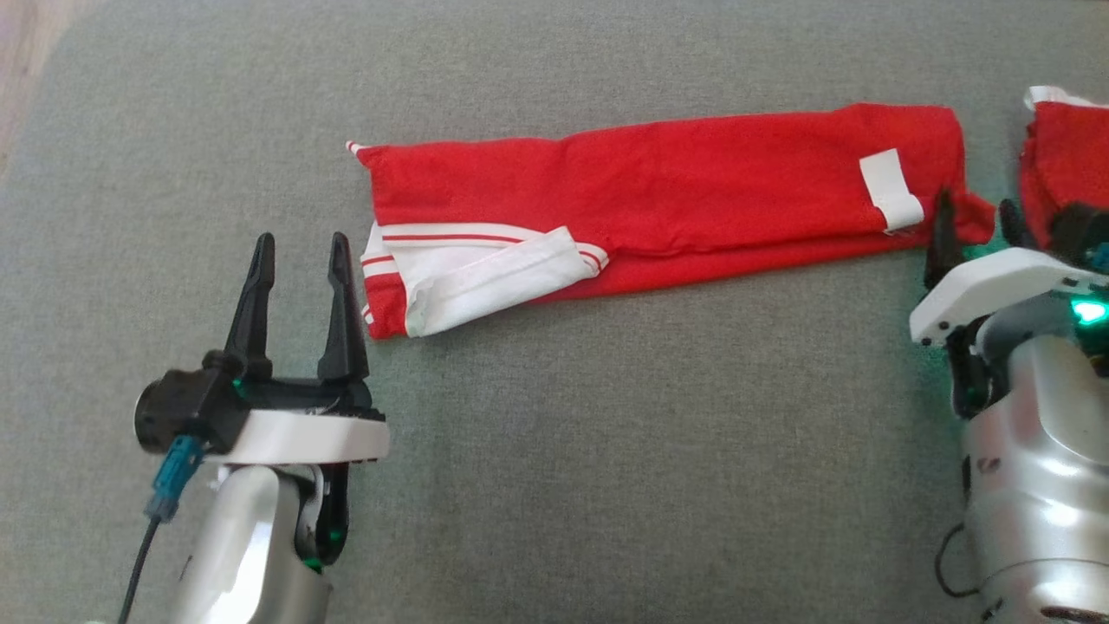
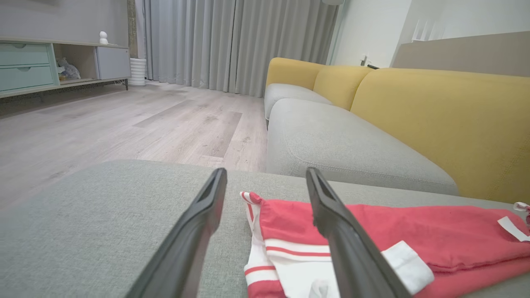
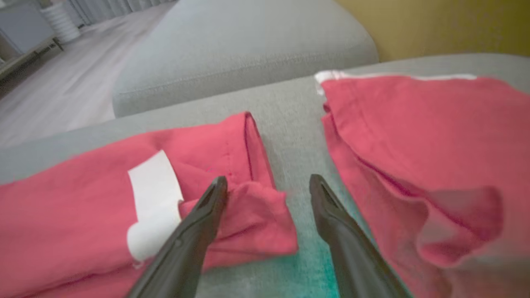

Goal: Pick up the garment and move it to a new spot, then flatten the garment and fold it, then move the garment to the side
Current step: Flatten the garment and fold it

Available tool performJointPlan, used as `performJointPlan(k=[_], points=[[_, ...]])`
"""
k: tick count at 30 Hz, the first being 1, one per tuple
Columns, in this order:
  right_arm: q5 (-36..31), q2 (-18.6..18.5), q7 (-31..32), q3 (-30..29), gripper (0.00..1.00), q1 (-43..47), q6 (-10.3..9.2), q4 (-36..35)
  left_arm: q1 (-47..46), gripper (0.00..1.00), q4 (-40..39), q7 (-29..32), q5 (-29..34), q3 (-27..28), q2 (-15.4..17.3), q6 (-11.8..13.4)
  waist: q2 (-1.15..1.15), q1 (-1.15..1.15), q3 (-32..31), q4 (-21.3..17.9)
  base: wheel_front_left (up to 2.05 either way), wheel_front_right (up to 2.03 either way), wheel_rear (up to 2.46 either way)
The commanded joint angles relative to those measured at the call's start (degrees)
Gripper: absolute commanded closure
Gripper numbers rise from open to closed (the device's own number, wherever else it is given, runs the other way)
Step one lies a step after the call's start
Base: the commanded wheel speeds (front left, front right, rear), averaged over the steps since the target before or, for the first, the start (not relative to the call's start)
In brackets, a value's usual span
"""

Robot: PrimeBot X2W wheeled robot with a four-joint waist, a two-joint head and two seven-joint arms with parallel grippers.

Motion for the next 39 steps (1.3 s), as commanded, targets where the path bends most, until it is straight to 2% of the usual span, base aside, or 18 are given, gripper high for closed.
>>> performJointPlan(k=[1, 7, 8, 9, 15, 21, 26, 32, 39], points=[[-0.9, 0.5, 0.5, 0.8, 0.00, -2.3, -0.04, 0.0, -2.1, 0.00, -1.4, -0.3, 0.8, 2.3, 0.4, -0.3, 0.00, -0.01, 0.3, 0.1, 0.00, 0.00, 0.00], [-2.9, 0.5, 1.4, -0.4, 0.00, -4.1, -0.04, 5.6, -2.8, 0.00, -1.0, -0.3, 1.4, 2.7, 0.1, -0.7, 0.00, -0.01, 0.6, -0.2, 0.00, 0.00, 0.00], [-2.9, 0.5, 1.6, -0.2, 0.44, -4.5, -0.04, 6.7, -3.0, 0.00, -0.9, -0.3, 1.5, 2.8, 0.0, -0.8, 0.00, -0.01, 0.6, -0.3, 0.00, 0.00, 0.00], [-3.1, 0.5, 1.6, 0.0, 1.00, -4.8, -0.04, 7.5, -3.1, 0.00, -0.8, -0.3, 1.6, 2.9, 0.0, -0.9, 0.00, -0.01, 0.6, -0.4, 0.00, 0.00, 0.00], [-5.1, 0.0, -0.6, -0.1, 1.00, -6.1, -0.04, 7.7, -2.9, 0.00, -0.8, -0.3, 2.1, 3.7, -0.1, -1.1, 0.00, -0.01, -0.8, -1.7, 0.00, 0.00, 0.00], [-5.1, -4.8, -1.1, -0.6, 1.00, -5.2, -0.04, 2.0, -1.8, 0.00, -1.2, -0.3, 2.4, 4.6, -0.2, -1.3, 0.00, -0.01, -3.2, -3.4, 0.00, 0.00, 0.00], [-2.4, -6.6, 0.3, 0.2, 1.00, -2.9, -0.04, -2.5, -1.0, 0.00, -1.2, -0.3, 2.3, 4.0, -0.2, -1.2, 0.00, -0.01, -4.7, -3.9, 0.00, 0.00, 0.00], [0.1, -3.7, 2.1, 4.5, 1.00, -0.6, -0.04, -8.1, -0.3, 0.00, -1.0, -0.3, 1.7, 3.2, -0.2, -0.9, 0.00, -0.01, -6.6, -3.5, 0.00, 0.00, 0.00], [4.4, 0.2, 3.5, 15.6, 1.00, 2.2, -0.04, -13.4, 0.6, 0.00, -0.9, -0.3, 2.0, 3.0, -0.2, -0.6, 0.00, -0.01, -9.6, -2.5, 0.00, 0.00, 0.00]])
